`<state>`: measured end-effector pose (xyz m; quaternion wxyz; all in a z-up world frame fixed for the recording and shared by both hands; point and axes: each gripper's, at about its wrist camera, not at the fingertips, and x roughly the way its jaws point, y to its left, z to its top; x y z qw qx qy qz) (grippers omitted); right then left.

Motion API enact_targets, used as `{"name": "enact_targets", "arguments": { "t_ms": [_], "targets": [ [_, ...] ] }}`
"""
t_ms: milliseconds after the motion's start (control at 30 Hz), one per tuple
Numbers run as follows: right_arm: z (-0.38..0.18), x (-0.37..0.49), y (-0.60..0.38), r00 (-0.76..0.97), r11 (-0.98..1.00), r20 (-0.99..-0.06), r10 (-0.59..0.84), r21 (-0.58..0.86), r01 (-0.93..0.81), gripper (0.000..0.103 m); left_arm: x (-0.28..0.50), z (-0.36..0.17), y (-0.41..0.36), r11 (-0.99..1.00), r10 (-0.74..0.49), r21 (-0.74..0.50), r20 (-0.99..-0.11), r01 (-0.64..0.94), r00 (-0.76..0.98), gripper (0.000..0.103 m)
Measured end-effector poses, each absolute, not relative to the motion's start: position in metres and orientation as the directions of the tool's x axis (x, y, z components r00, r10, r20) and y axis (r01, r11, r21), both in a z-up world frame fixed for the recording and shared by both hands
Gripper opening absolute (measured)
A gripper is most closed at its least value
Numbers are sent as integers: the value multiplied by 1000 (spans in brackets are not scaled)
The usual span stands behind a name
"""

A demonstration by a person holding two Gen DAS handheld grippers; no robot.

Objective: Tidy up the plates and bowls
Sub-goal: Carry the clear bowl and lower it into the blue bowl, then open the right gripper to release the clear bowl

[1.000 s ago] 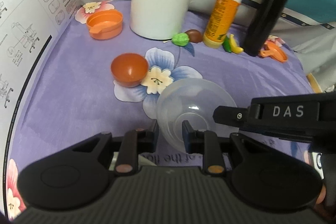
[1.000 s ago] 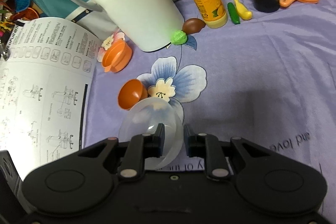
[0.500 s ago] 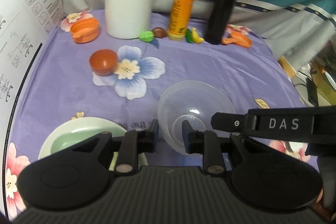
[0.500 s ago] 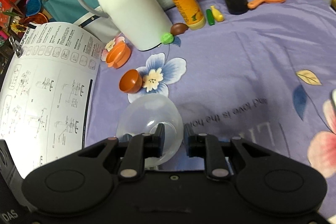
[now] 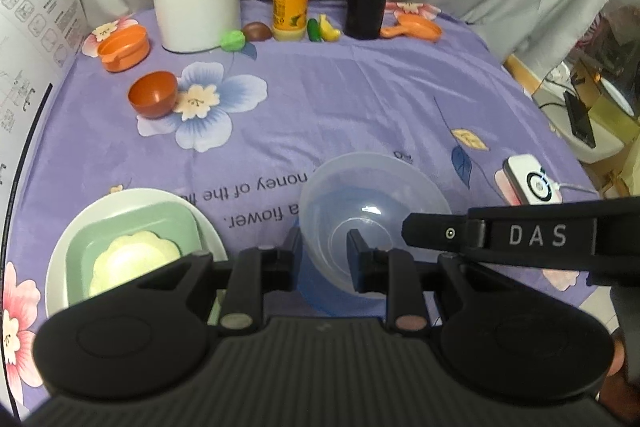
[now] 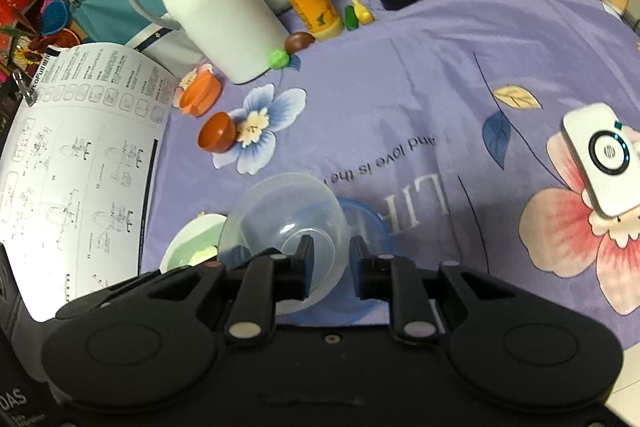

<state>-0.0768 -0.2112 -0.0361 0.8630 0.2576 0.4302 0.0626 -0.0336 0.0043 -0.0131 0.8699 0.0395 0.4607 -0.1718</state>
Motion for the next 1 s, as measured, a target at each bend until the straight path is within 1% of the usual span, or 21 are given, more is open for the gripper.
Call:
{"name": "enact_targets", "arguments": {
  "t_ms": [433, 500, 533, 567, 600, 633, 667, 700, 733, 767, 800, 833, 867, 900, 1000],
  "targets": [
    [-51, -76, -207, 601, 865, -731, 323, 485, 125, 22, -28, -28, -2, 935, -249, -79, -839, 345, 484, 23],
    [-52, -75, -207, 602, 868, -732, 319, 481, 124, 22, -28, -29, -3, 934, -251, -78, -840, 349, 482, 25],
    [-52, -74, -206, 603, 869, -732, 318, 479, 123, 23, -28, -29, -3, 933, -252, -79, -839, 351, 482, 29],
    [-52, -74, -206, 605, 871, -731, 314, 475, 123, 27, -28, -28, -3, 933, -251, -75, -837, 352, 486, 39],
    [-51, -74, -205, 610, 877, -732, 303, 465, 123, 30, -28, -27, -3, 933, -250, -72, -833, 352, 493, 45],
    [-49, -75, -204, 617, 888, -734, 284, 444, 120, 34, -29, -24, -2, 935, -246, -65, -826, 348, 507, 57],
    [-46, -75, -202, 626, 900, -734, 262, 420, 115, 43, -30, -22, -1, 938, -242, -59, -819, 342, 521, 64],
    [-43, -76, -201, 636, 908, -731, 247, 404, 112, 51, -31, -19, 1, 940, -238, -54, -811, 337, 535, 66],
    [-41, -76, -201, 645, 912, -726, 237, 395, 110, 69, -31, -16, 2, 942, -235, -50, -804, 332, 546, 70],
    [-39, -77, -200, 657, 917, -721, 221, 382, 111, 80, -31, -14, 4, 943, -236, -52, -799, 327, 553, 79],
    [-37, -78, -201, 665, 922, -717, 208, 370, 111, 84, -30, -12, 7, 947, -232, -54, -796, 317, 559, 84],
    [-35, -77, -201, 672, 926, -714, 197, 361, 112, 92, -30, -11, 10, 950, -230, -58, -792, 306, 565, 95],
    [-34, -77, -202, 676, 926, -711, 191, 360, 117, 100, -30, -9, 14, 954, -230, -65, -787, 294, 572, 102],
    [-33, -77, -203, 678, 924, -709, 191, 363, 119, 103, -31, -9, 16, 955, -233, -72, -785, 288, 574, 102],
    [-32, -75, -206, 675, 918, -711, 199, 376, 126, 103, -29, -8, 21, 954, -239, -84, -791, 287, 563, 103]
  ]
}}
